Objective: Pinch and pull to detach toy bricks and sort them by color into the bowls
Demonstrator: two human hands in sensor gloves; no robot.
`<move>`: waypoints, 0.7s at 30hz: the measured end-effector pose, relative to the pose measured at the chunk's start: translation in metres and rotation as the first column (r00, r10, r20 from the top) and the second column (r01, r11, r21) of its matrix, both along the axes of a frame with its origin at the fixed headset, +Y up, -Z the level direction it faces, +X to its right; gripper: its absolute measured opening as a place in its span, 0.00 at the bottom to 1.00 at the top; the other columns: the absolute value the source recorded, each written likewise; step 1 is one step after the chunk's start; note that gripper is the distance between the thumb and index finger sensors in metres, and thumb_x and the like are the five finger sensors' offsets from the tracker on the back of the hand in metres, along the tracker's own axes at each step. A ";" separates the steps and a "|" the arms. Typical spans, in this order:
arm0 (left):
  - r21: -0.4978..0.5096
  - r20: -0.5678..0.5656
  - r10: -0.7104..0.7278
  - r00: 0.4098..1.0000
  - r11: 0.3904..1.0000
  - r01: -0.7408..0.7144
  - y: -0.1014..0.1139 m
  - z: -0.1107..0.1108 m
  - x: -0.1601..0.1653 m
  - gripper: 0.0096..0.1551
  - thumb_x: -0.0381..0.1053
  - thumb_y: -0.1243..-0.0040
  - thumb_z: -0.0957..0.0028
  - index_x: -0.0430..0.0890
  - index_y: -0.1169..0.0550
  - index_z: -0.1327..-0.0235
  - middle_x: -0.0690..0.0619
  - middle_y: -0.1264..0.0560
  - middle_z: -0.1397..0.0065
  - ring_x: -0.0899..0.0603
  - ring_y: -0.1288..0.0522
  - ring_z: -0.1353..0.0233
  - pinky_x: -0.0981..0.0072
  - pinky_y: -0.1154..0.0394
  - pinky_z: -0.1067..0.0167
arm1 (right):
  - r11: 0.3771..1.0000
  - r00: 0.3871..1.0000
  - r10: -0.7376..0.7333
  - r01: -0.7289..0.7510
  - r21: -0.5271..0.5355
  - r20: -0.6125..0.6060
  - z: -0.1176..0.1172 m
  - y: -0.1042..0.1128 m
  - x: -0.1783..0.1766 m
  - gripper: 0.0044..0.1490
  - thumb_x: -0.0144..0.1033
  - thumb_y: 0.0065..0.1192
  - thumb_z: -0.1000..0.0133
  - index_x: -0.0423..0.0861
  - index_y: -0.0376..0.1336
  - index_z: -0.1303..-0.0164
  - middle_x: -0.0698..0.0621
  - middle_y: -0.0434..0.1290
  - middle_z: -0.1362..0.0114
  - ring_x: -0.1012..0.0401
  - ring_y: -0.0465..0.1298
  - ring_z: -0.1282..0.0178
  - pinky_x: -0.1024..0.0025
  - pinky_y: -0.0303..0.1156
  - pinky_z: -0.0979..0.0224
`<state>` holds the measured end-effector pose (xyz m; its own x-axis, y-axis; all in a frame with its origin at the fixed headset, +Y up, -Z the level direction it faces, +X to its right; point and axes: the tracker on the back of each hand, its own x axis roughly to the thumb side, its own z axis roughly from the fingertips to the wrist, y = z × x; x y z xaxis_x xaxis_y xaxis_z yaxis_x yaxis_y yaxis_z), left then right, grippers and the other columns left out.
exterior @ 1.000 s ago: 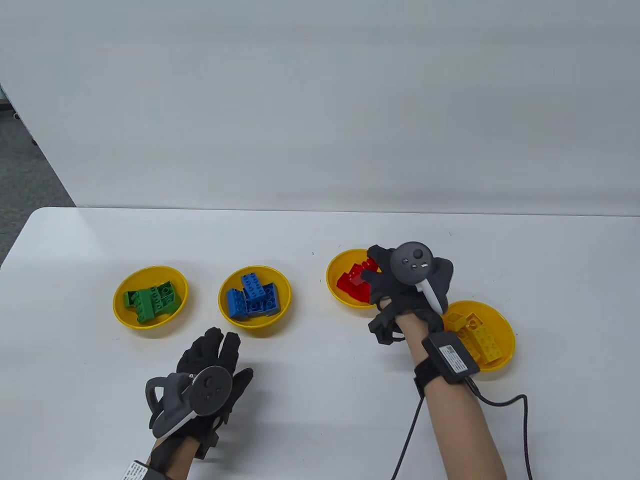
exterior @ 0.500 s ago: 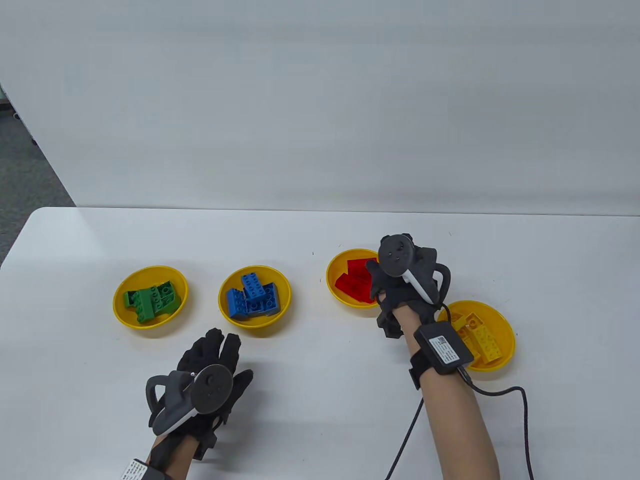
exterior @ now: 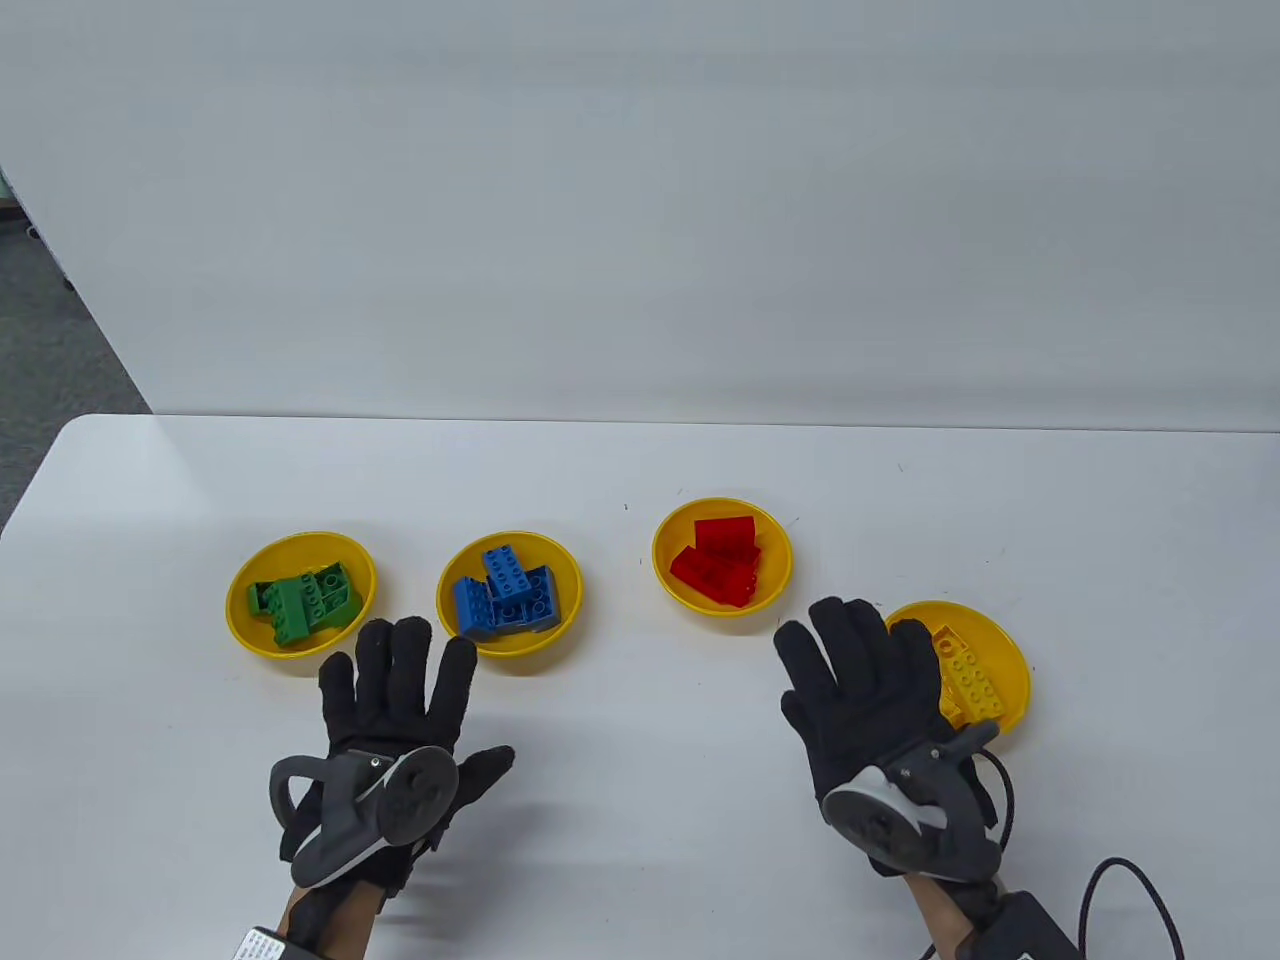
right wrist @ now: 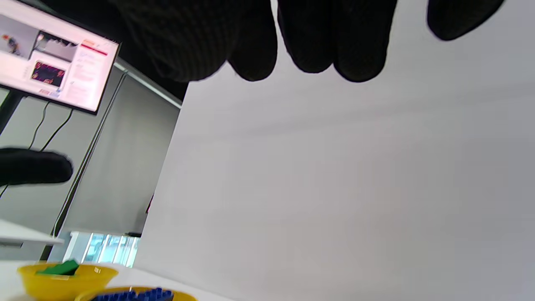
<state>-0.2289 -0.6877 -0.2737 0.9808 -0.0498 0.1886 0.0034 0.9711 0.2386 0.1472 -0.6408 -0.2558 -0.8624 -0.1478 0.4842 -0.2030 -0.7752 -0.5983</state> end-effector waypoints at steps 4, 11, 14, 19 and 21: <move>-0.027 -0.005 -0.022 1.000 0.999 0.022 -0.004 -0.003 0.001 0.61 0.83 0.54 0.62 0.65 0.60 0.18 0.45 0.69 0.13 0.29 0.69 0.14 0.23 0.64 0.27 | 0.969 0.979 0.199 -0.190 -0.158 0.042 -0.008 -0.026 0.001 0.55 0.61 0.60 0.53 0.51 0.48 0.18 0.36 0.46 0.14 0.31 0.47 0.17 0.12 0.41 0.35; -0.109 -0.029 -0.059 0.998 0.993 0.056 -0.013 -0.008 0.006 0.61 0.82 0.53 0.61 0.63 0.60 0.18 0.44 0.69 0.13 0.28 0.69 0.14 0.23 0.63 0.27 | 0.945 0.966 0.230 -0.193 -0.264 0.116 -0.022 -0.044 0.010 0.54 0.60 0.58 0.53 0.52 0.45 0.18 0.38 0.45 0.14 0.32 0.48 0.17 0.13 0.41 0.34; -0.132 -0.034 -0.055 0.998 0.990 0.050 -0.016 -0.009 0.006 0.62 0.82 0.53 0.61 0.62 0.61 0.18 0.43 0.69 0.13 0.28 0.68 0.14 0.23 0.62 0.27 | 0.944 0.966 0.215 -0.168 -0.285 0.141 -0.024 -0.045 0.015 0.53 0.58 0.59 0.53 0.50 0.48 0.19 0.37 0.46 0.15 0.33 0.49 0.17 0.14 0.42 0.34; -0.152 -0.044 -0.056 0.997 0.987 0.049 -0.018 -0.011 0.005 0.62 0.82 0.53 0.61 0.62 0.61 0.18 0.42 0.69 0.14 0.28 0.68 0.14 0.23 0.62 0.27 | 0.948 0.972 0.183 -0.134 -0.289 0.149 -0.024 -0.043 0.018 0.51 0.56 0.60 0.52 0.49 0.50 0.20 0.36 0.49 0.15 0.33 0.51 0.18 0.14 0.43 0.34; -0.160 -0.045 -0.054 0.998 0.986 0.046 -0.018 -0.010 0.006 0.62 0.82 0.53 0.61 0.62 0.61 0.18 0.42 0.69 0.14 0.28 0.68 0.14 0.23 0.62 0.27 | 0.948 0.972 0.182 -0.133 -0.290 0.146 -0.024 -0.043 0.018 0.50 0.55 0.60 0.52 0.48 0.51 0.20 0.36 0.50 0.16 0.33 0.52 0.18 0.14 0.44 0.34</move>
